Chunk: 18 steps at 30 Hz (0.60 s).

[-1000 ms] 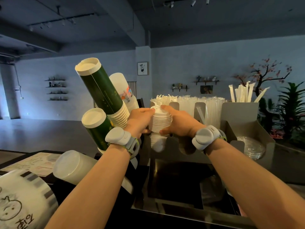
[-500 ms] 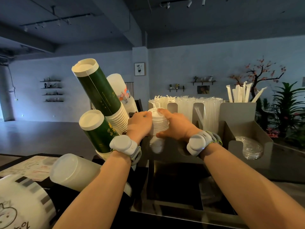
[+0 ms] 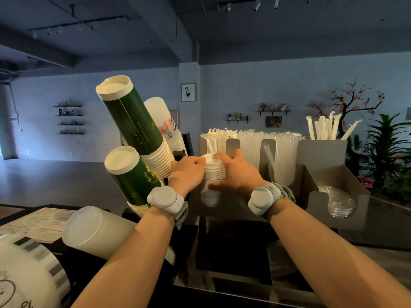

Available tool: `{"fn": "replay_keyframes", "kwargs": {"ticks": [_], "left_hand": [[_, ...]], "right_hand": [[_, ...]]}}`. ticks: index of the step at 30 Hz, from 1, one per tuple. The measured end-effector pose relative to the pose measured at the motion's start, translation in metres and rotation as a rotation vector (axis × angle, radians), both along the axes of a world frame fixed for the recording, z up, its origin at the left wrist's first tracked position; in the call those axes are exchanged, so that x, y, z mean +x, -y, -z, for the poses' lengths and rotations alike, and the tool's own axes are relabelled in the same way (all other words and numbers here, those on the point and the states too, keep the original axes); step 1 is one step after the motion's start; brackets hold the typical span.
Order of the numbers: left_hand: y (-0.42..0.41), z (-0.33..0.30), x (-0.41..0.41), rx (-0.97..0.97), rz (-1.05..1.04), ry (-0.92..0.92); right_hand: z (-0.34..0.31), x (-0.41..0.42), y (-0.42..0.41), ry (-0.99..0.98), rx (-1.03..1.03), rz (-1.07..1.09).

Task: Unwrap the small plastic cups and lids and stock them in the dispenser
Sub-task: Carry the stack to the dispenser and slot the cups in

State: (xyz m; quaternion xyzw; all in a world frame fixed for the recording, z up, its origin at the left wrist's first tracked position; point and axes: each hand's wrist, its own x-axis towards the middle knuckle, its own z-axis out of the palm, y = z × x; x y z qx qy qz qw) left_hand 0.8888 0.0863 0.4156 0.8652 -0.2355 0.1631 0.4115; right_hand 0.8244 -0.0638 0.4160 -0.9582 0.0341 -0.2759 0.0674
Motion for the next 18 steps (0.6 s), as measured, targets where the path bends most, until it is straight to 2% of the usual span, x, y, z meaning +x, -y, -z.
{"fn": "replay_keyframes", "kwargs": {"ticks": [8,13,18], "left_hand": [[0.003,-0.003,0.007,-0.095,0.034,0.019],[0.004,-0.003,0.012,-0.086,0.079,-0.027],[0.002,0.002,0.015,-0.137,0.102,-0.009]], "right_hand": [[-0.011,0.000,0.001,-0.111,0.101,-0.063],[-0.015,-0.002,0.002,0.026,0.178,-0.074],[-0.015,-0.001,0.004,0.047,0.199,-0.070]]}}
